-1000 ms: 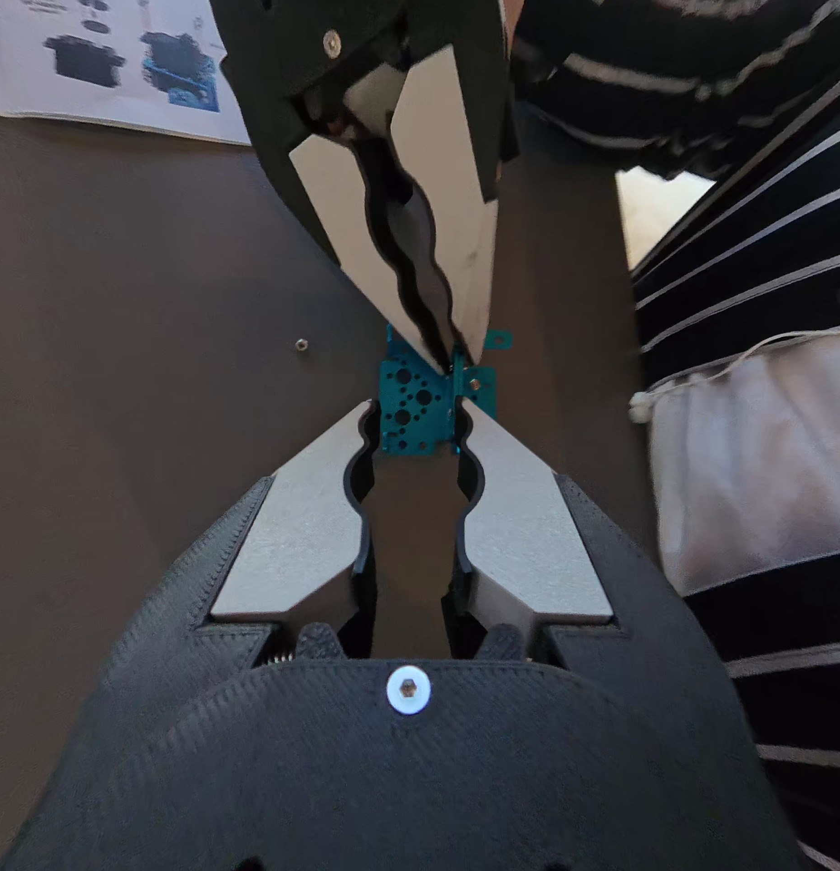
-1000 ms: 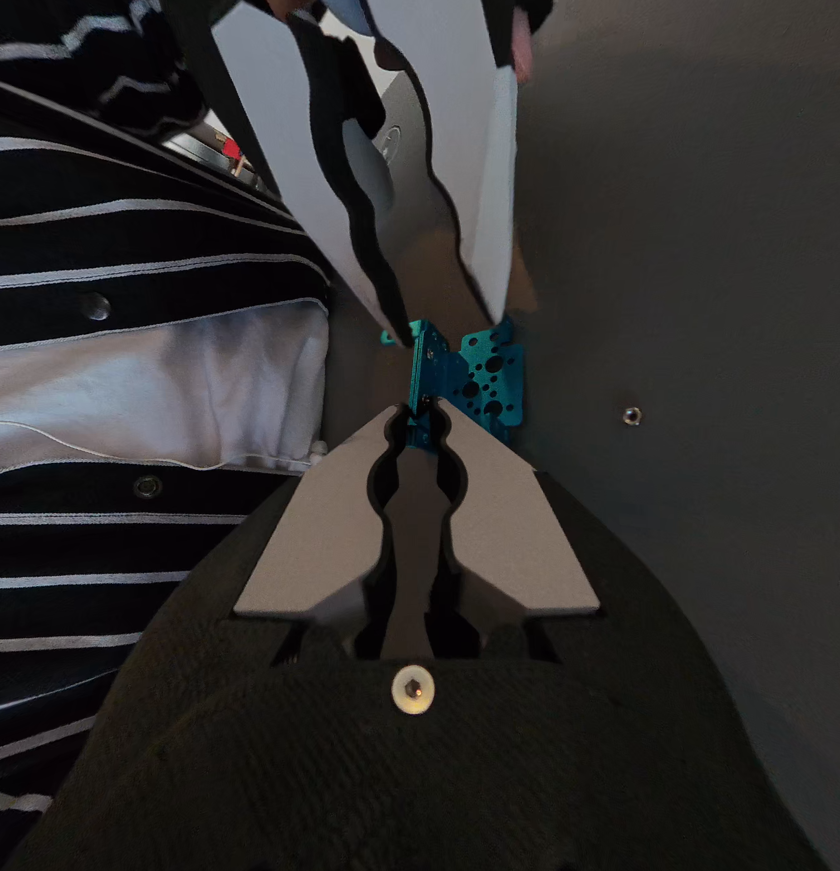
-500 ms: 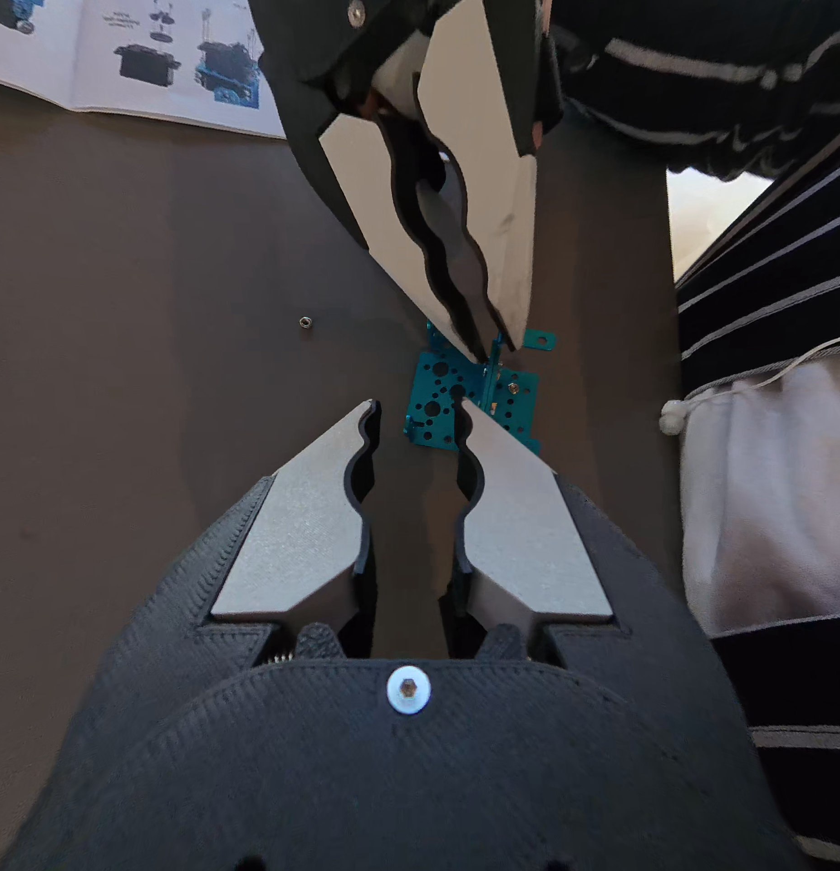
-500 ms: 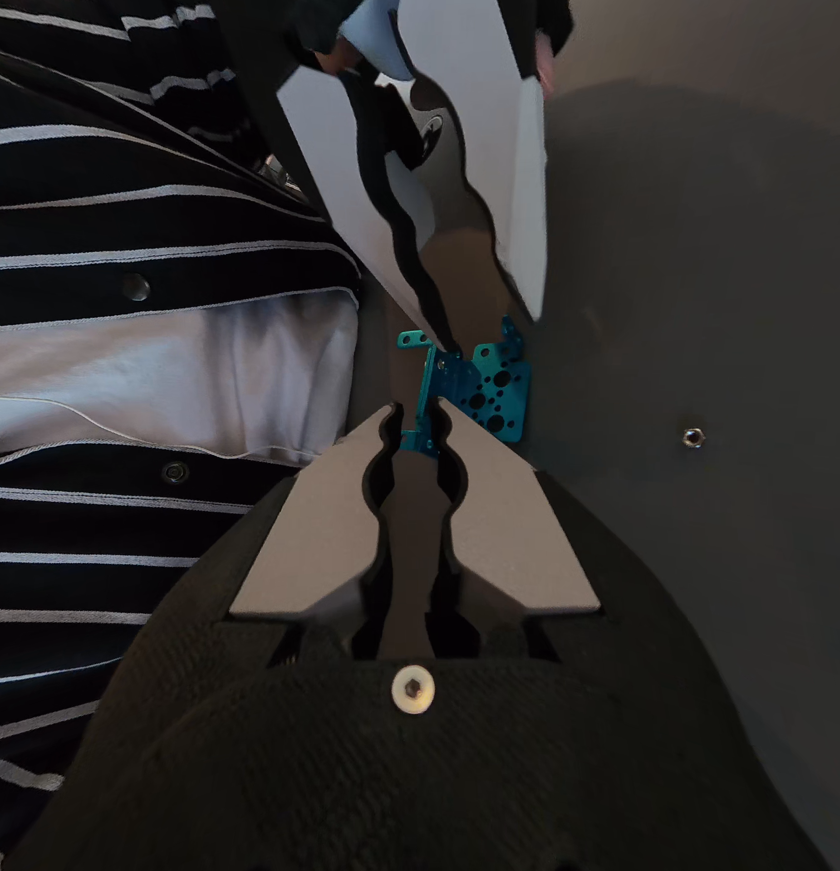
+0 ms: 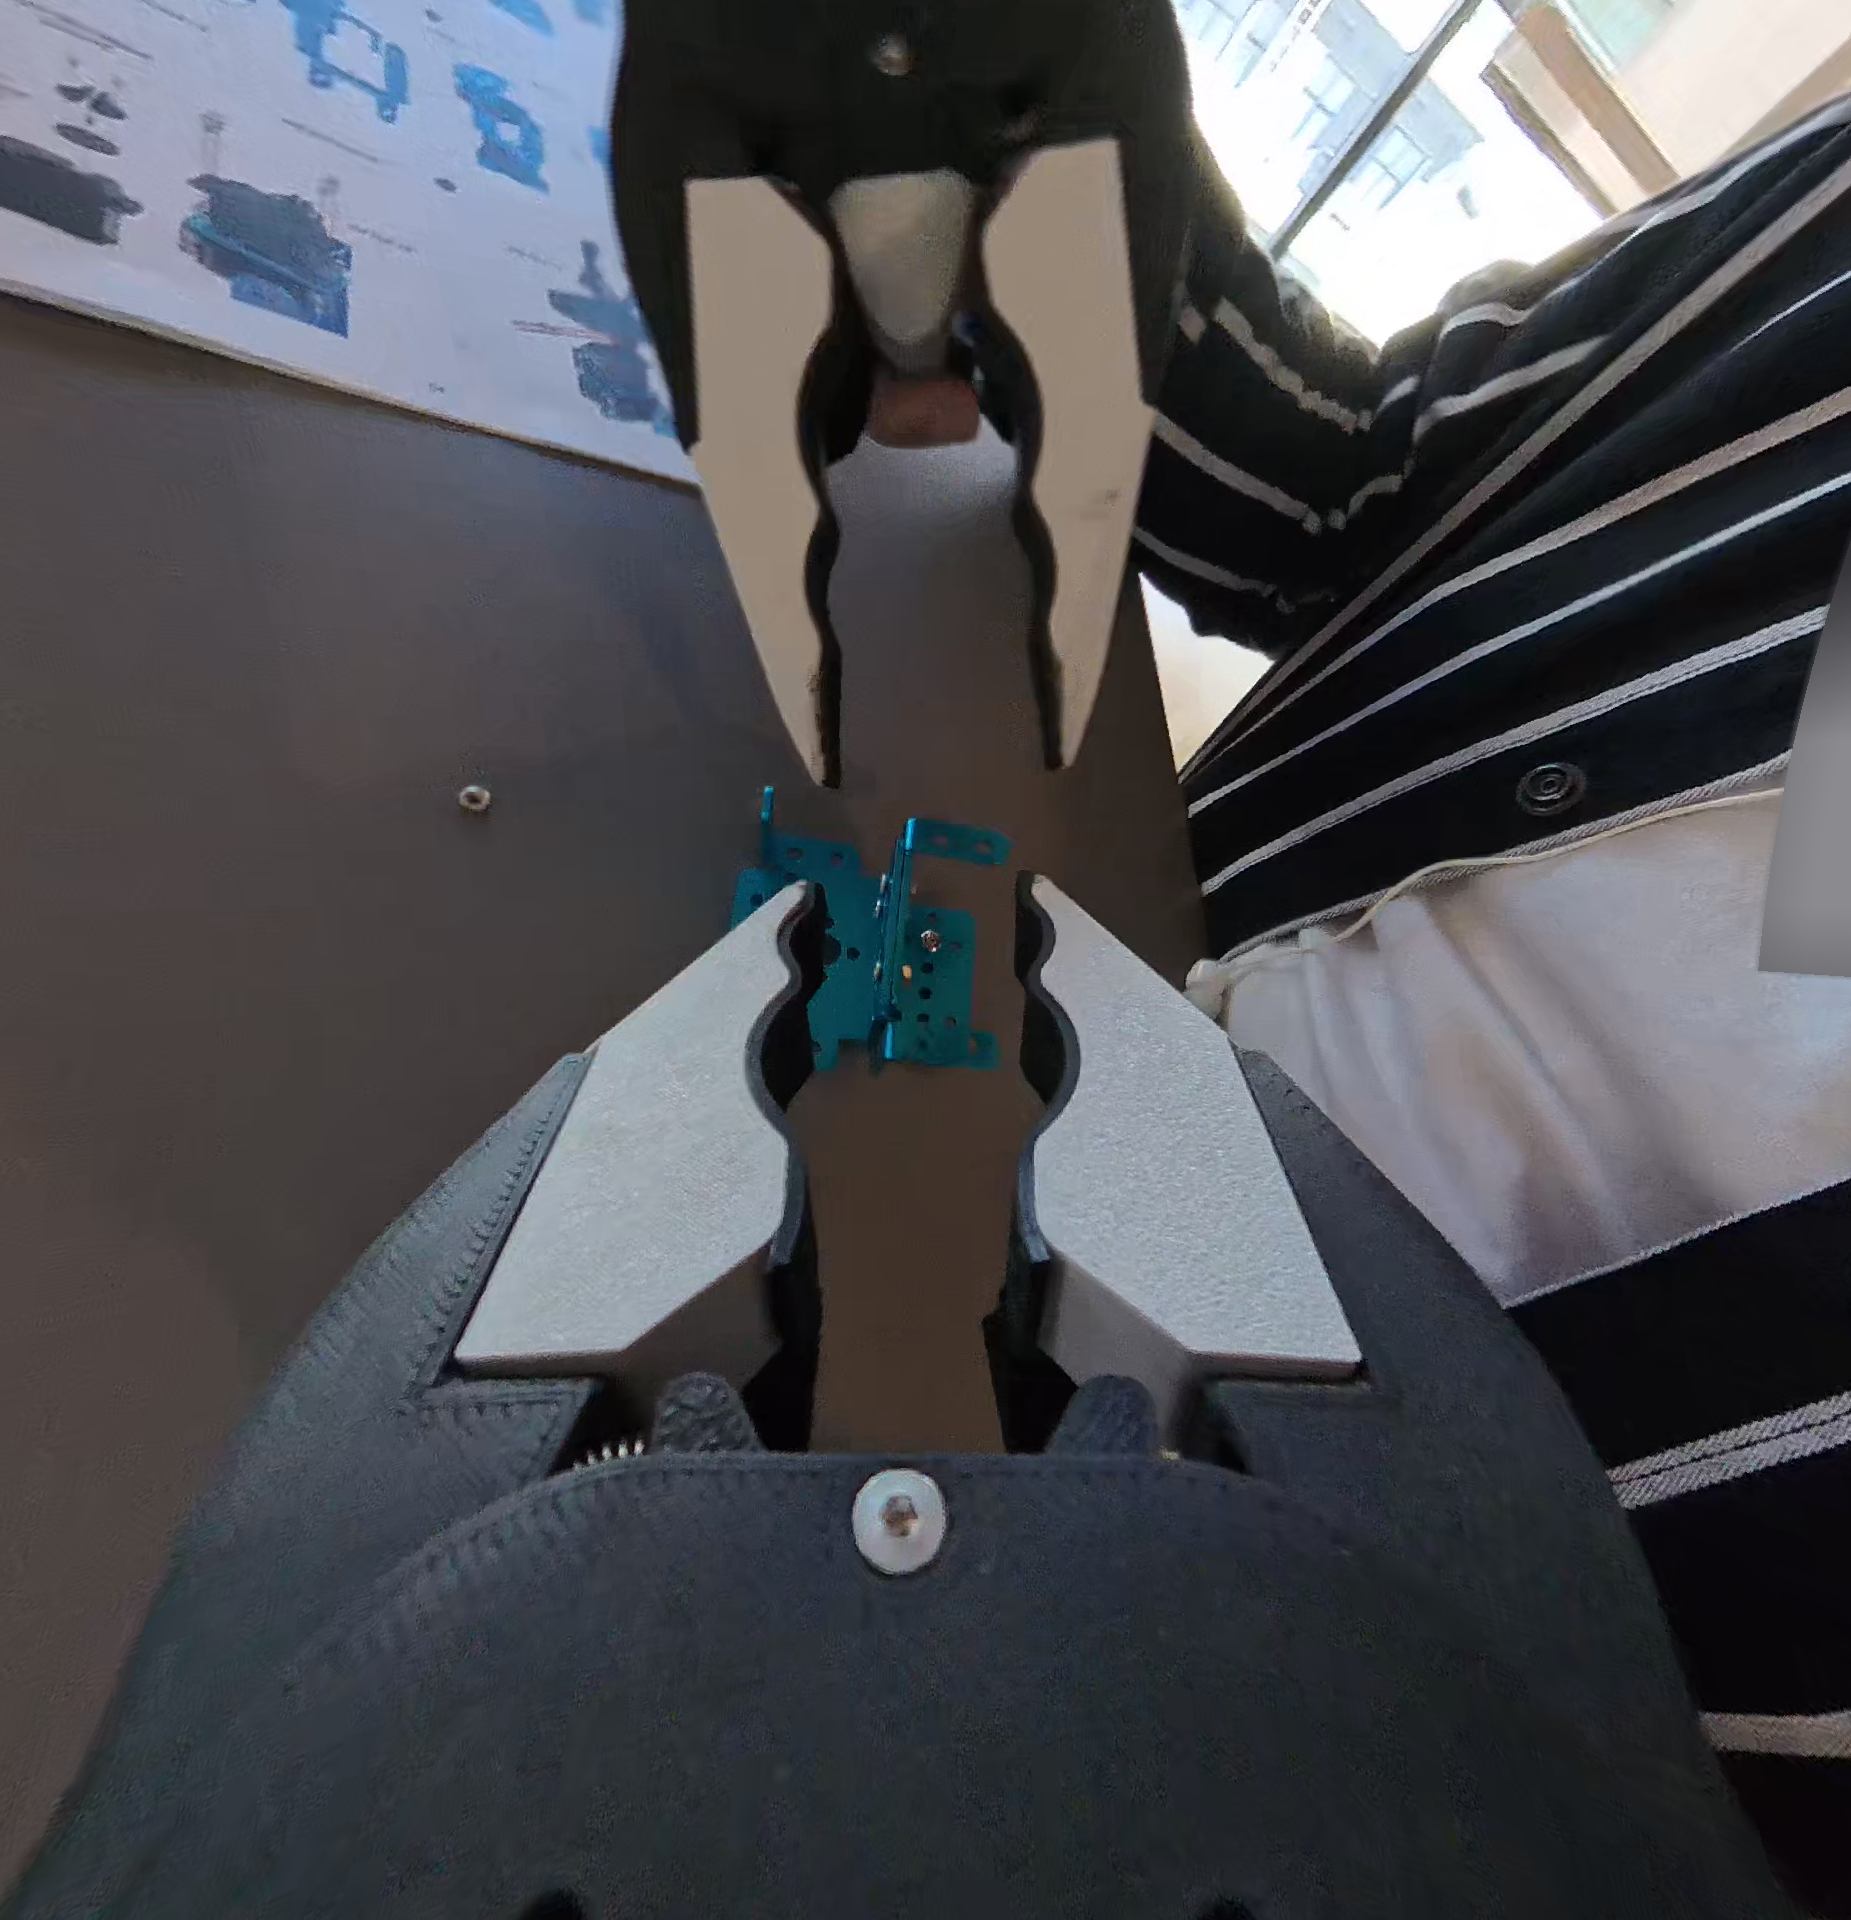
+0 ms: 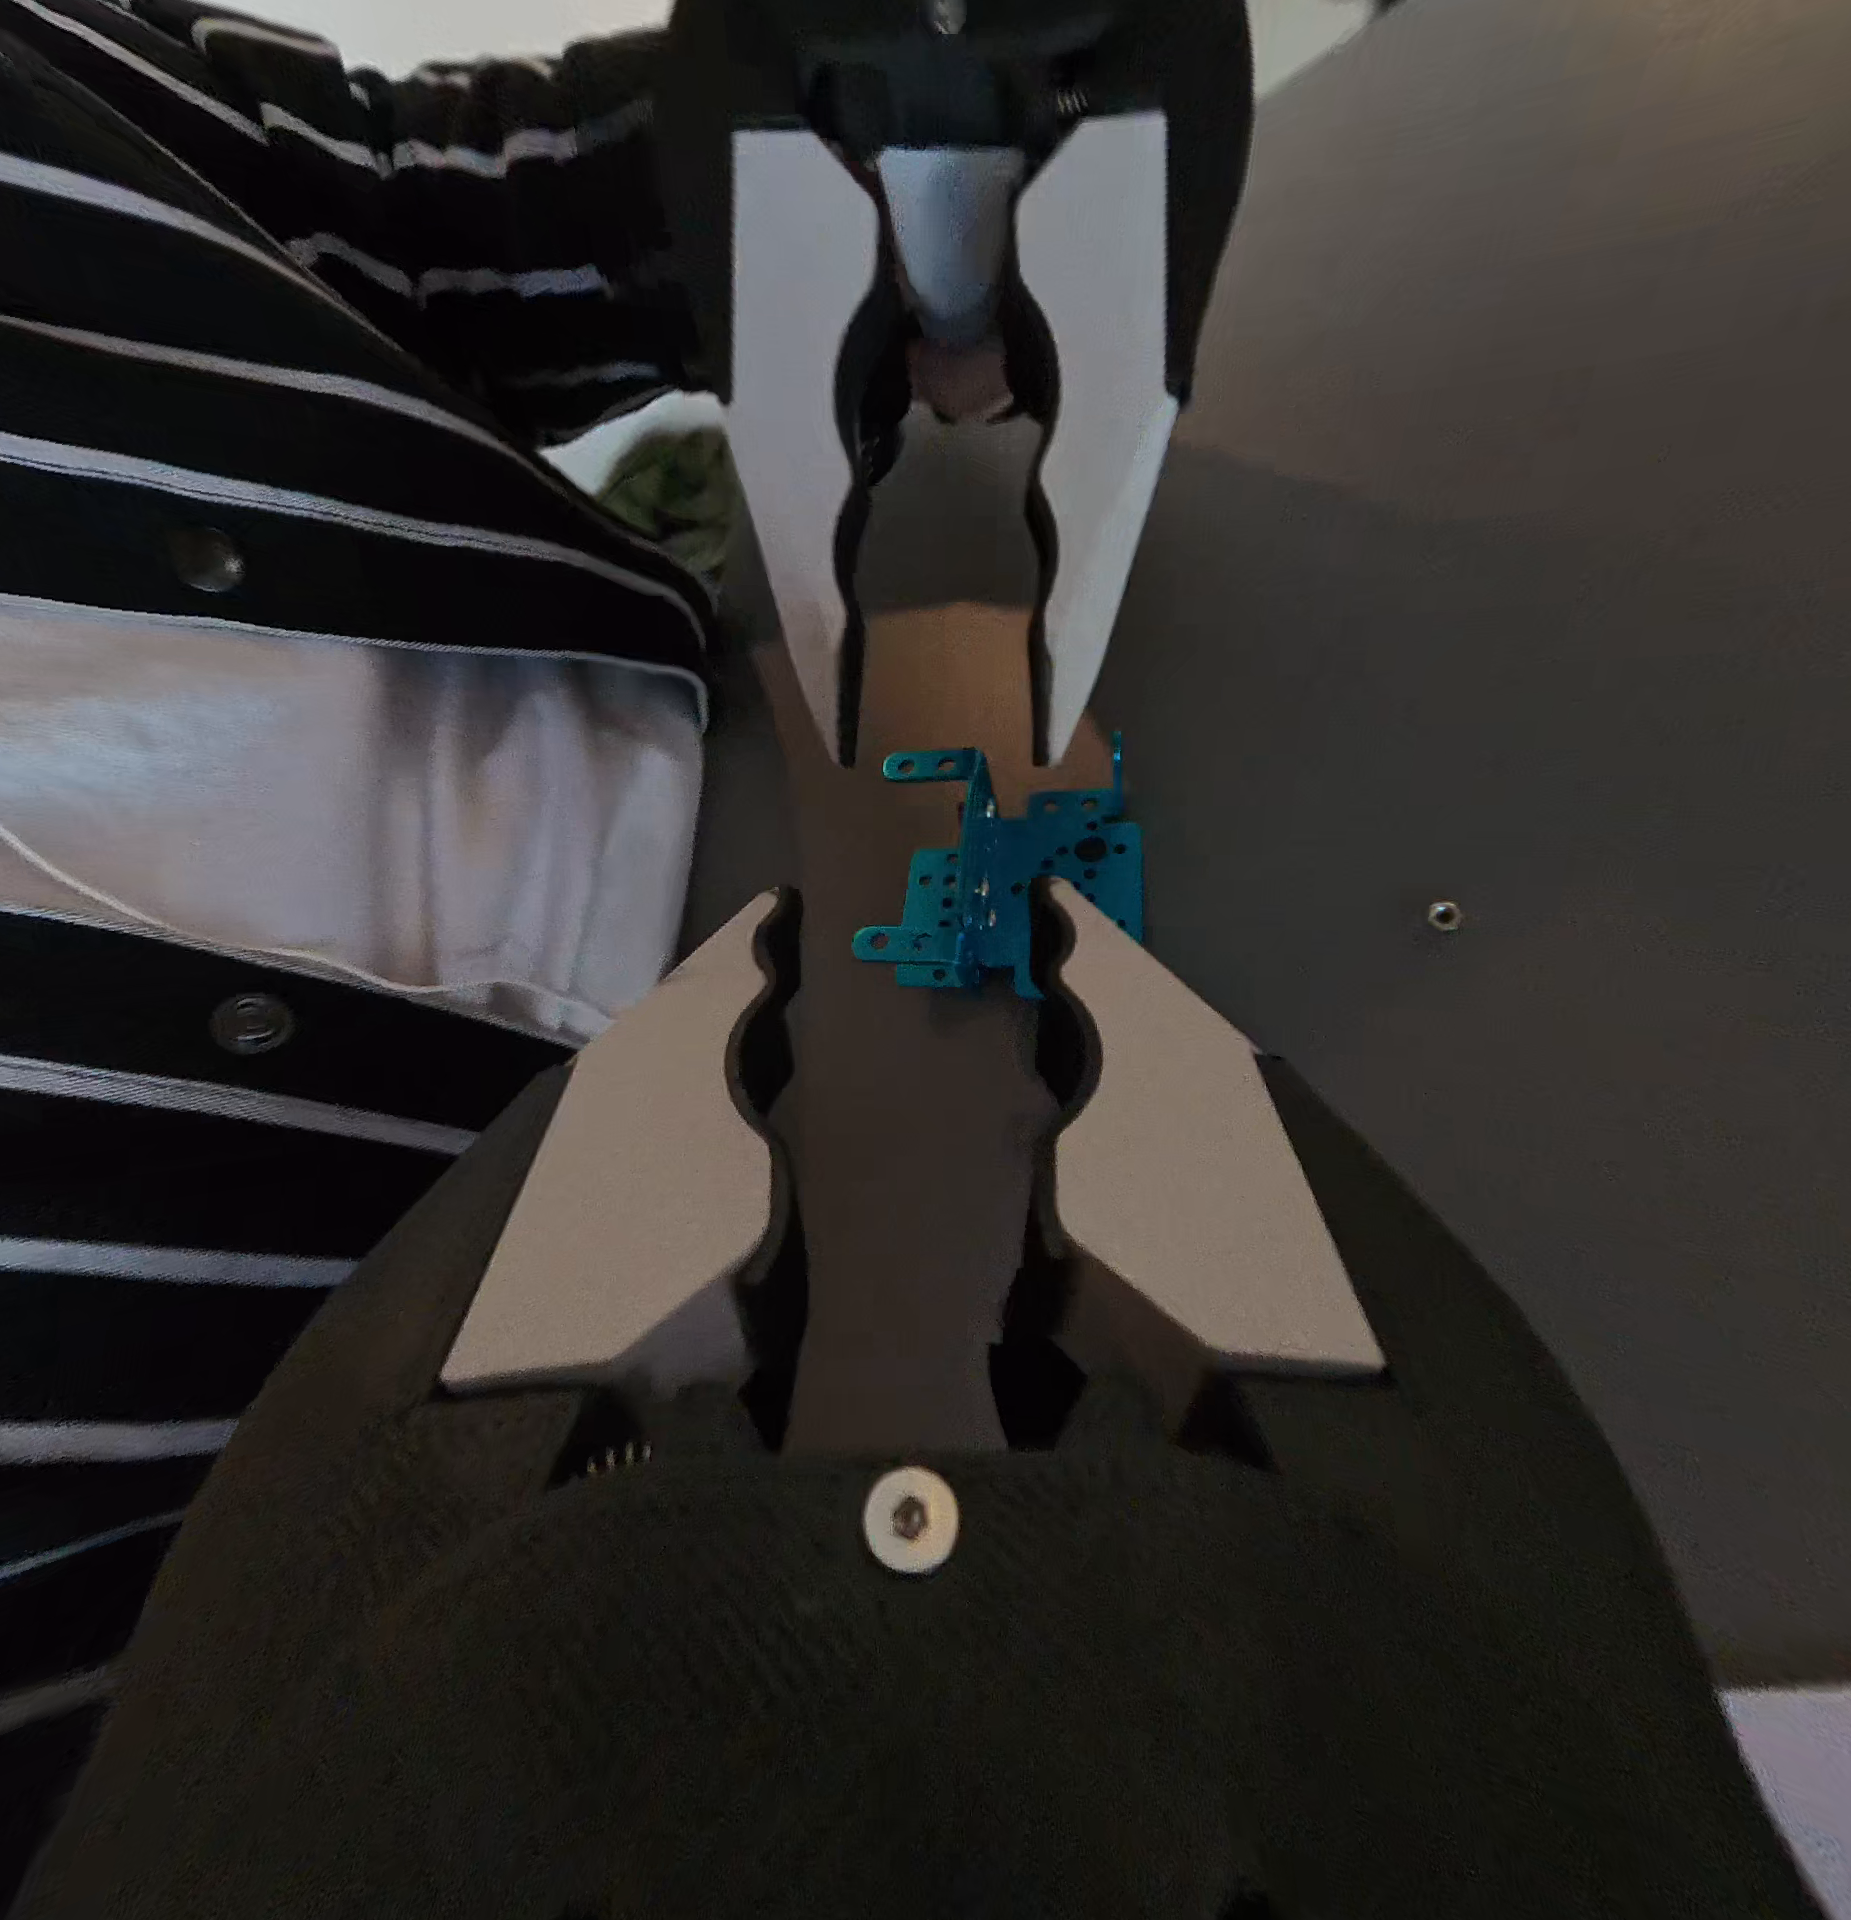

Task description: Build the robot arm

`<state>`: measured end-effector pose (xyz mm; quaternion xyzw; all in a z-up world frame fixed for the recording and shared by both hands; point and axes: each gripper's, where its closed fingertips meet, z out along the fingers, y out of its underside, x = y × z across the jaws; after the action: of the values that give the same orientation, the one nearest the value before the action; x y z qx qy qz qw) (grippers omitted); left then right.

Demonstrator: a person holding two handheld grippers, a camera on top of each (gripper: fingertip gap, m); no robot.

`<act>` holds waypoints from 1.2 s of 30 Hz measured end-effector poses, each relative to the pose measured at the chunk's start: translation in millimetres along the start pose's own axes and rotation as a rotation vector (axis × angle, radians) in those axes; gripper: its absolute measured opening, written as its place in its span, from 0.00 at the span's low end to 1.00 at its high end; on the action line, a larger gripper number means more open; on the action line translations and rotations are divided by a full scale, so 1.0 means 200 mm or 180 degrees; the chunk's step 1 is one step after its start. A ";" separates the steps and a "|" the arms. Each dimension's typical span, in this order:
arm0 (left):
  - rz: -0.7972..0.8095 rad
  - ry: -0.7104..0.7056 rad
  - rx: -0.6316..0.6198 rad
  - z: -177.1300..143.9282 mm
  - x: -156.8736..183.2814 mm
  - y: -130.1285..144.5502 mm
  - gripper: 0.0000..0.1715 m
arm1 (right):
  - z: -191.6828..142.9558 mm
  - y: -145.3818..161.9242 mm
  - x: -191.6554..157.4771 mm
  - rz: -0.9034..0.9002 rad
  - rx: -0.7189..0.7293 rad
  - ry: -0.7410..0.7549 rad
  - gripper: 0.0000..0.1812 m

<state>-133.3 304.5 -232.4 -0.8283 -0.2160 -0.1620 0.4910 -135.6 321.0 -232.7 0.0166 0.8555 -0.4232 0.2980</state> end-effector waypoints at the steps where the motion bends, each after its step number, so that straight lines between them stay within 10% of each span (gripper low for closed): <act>1: 0.0035 0.0047 -0.0012 0.01 0.00 -0.01 0.21 | -0.01 0.00 -0.01 -0.0094 0.0118 0.0178 0.26; 8: -0.0054 0.0459 -0.0201 0.06 -0.03 0.01 0.19 | 0.00 0.09 0.00 -0.0127 0.0568 0.1255 0.28; 25: 0.0006 0.0205 0.0410 -0.08 -0.05 -0.02 0.14 | 0.01 0.07 0.06 0.0005 0.0437 0.1583 0.21; 36: 0.0547 -0.0016 -0.0374 0.09 -0.14 0.03 0.00 | 0.00 0.07 -0.05 -0.0329 0.0582 0.1713 0.16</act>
<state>-153.1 313.7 -258.2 -0.8715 -0.1356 -0.1296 0.4531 -124.2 331.3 -237.7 0.1115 0.8618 -0.4935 0.0356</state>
